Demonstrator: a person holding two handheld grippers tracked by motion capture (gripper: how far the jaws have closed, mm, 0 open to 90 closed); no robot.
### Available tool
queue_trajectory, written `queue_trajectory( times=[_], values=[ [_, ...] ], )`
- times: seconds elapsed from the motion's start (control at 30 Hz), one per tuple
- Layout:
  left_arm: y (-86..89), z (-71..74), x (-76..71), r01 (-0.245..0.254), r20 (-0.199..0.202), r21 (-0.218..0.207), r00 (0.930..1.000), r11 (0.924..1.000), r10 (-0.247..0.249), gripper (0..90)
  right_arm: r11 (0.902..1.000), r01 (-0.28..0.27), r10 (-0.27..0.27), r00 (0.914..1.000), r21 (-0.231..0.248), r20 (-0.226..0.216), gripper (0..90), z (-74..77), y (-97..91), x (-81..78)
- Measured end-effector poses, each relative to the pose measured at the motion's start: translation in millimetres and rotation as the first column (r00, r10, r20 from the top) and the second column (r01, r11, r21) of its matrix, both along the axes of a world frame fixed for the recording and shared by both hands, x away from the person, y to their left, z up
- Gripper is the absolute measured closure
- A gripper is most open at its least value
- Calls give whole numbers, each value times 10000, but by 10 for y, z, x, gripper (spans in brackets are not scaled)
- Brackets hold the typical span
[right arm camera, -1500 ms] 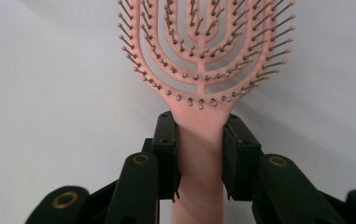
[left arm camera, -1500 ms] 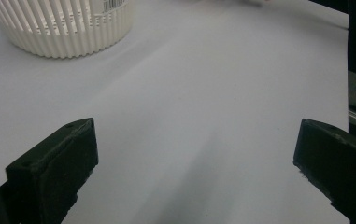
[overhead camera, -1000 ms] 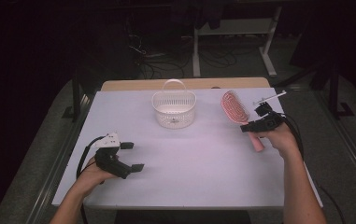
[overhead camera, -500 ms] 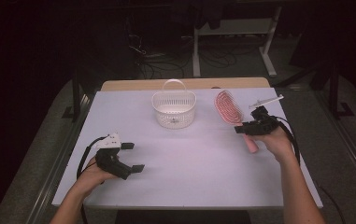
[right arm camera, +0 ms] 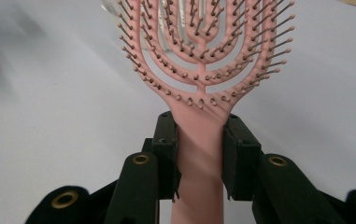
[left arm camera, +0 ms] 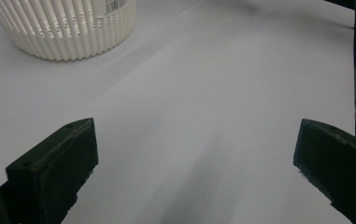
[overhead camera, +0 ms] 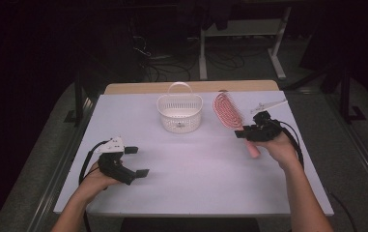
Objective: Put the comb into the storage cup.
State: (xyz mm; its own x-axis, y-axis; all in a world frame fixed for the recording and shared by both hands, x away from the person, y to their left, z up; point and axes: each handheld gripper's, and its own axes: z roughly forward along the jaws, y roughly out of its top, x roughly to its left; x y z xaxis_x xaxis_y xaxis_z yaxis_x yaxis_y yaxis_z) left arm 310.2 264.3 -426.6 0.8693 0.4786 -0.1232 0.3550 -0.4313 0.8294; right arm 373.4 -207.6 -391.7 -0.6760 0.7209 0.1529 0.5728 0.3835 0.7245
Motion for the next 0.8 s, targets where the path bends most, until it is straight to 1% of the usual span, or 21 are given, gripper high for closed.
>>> queue_trajectory(
  times=[0.07, 0.23, 0.4, 0.53, 0.57, 0.8],
  values=[
    [-2, 0, 6, 11, -43, -82, 10000, 10000, -11, 0, 10000, -88, 87, 10000, 47, 45, 686, 6, 22, -10],
    [2, 0, 8, -50, -44, -71, 10000, 10000, 49, 0, 9994, -312, 308, 9991, 119, 304, 686, 18, 88, -31],
    [5, 3, 2, -84, -12, -77, 10000, 9999, 84, 0, 9983, -523, 513, 9981, 273, 344, 686, 23, 165, -40],
    [11, 3, -2, -109, -2, -62, 9999, 9999, 109, 0, 9973, -681, 668, 9969, 281, 424, 686, 23, 222, -46],
    [11, 4, -4, -118, 7, -54, 9999, 9999, 118, 0, 9962, -833, 818, 9954, 270, 507, 686, 25, 276, -58],
    [17, -1, -10, -141, -7, -71, 9999, 9999, 141, 0, 9922, -1187, 1157, 9907, 384, 719, 685, 33, 400, -85]
  ],
)
